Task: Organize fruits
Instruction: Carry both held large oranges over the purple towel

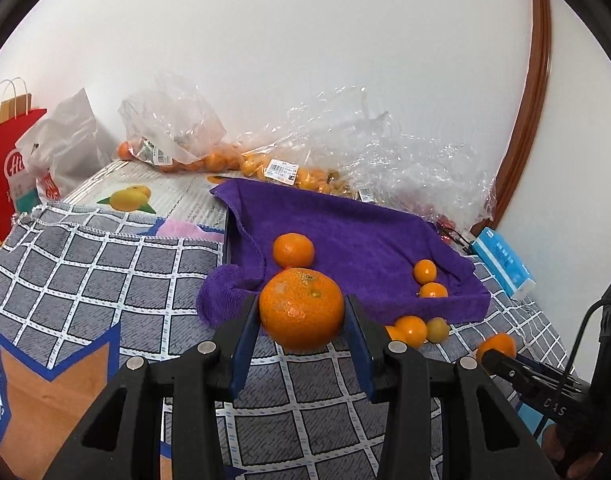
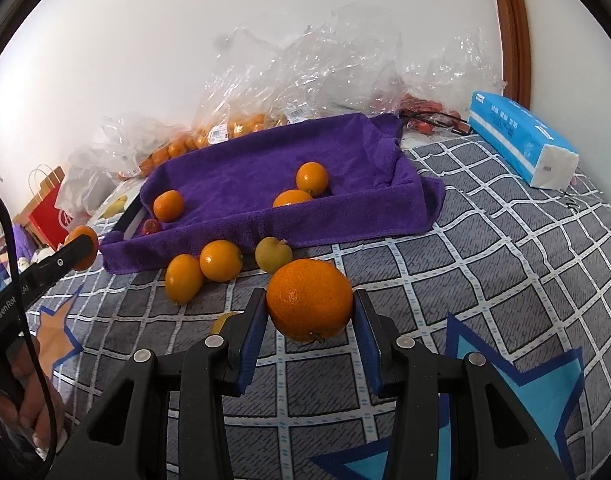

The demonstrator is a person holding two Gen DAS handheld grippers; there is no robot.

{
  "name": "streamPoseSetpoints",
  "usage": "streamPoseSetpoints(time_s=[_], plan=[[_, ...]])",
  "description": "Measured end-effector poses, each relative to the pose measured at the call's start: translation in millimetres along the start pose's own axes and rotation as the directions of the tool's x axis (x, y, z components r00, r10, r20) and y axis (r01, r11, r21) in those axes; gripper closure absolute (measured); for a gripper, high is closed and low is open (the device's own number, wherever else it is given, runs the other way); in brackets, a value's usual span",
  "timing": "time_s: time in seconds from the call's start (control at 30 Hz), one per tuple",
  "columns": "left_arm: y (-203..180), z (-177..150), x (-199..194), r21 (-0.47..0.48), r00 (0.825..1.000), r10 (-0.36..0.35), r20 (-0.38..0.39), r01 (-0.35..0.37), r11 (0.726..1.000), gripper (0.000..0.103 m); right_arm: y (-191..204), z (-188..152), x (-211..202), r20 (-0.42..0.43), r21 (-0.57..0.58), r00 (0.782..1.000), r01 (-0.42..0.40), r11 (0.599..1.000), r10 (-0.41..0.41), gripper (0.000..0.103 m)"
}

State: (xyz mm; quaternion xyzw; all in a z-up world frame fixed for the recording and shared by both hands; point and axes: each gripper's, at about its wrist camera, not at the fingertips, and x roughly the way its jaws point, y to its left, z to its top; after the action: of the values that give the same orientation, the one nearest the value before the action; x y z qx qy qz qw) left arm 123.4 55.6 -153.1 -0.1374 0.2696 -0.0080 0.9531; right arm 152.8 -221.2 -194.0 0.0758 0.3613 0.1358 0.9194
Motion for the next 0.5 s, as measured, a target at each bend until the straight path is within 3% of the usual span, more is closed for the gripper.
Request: streamPoseSetpoints(time_s=[0.5], plan=[[7,33,-13,-0.027,1.000,0.010,-0.026,-0.011,1.000,0.063,24,36,-30,0.066,-0.041,0.997,-0.037,0.998,0.040,0.060]])
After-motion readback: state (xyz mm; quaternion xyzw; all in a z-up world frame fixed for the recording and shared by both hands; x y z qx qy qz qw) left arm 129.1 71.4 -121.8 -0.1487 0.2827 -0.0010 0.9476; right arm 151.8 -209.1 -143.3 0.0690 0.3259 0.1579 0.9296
